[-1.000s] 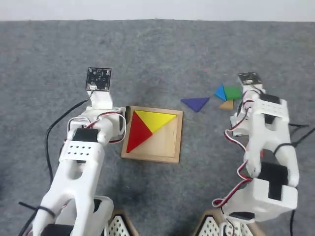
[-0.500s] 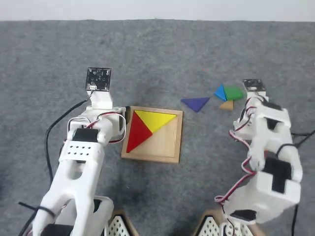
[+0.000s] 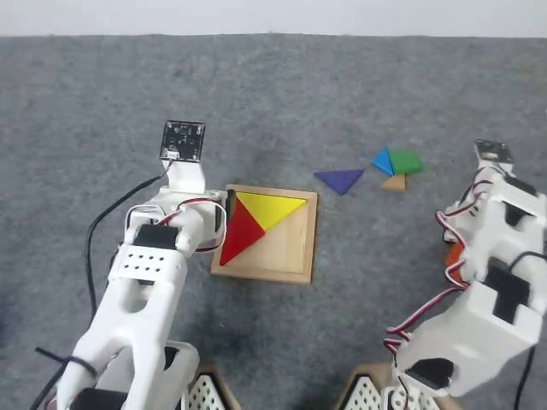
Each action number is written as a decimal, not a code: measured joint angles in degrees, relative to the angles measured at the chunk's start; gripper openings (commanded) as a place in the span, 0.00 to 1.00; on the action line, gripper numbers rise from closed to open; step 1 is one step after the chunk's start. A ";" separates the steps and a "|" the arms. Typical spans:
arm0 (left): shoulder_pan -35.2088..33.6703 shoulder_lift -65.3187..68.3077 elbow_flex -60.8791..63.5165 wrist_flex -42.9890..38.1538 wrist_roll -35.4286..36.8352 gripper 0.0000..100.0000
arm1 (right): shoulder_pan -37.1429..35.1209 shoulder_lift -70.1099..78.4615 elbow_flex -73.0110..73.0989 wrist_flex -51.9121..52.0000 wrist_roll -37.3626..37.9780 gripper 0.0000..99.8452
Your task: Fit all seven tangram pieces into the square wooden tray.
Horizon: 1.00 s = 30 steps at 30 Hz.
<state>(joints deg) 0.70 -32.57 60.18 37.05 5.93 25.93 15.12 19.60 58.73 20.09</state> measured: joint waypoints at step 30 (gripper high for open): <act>-0.09 0.00 0.00 0.00 0.00 0.19 | -6.15 -21.36 24.70 -5.36 -12.48 0.27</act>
<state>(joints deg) 0.62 -32.57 60.18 37.05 5.93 19.78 -6.24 44.31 53.36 7.60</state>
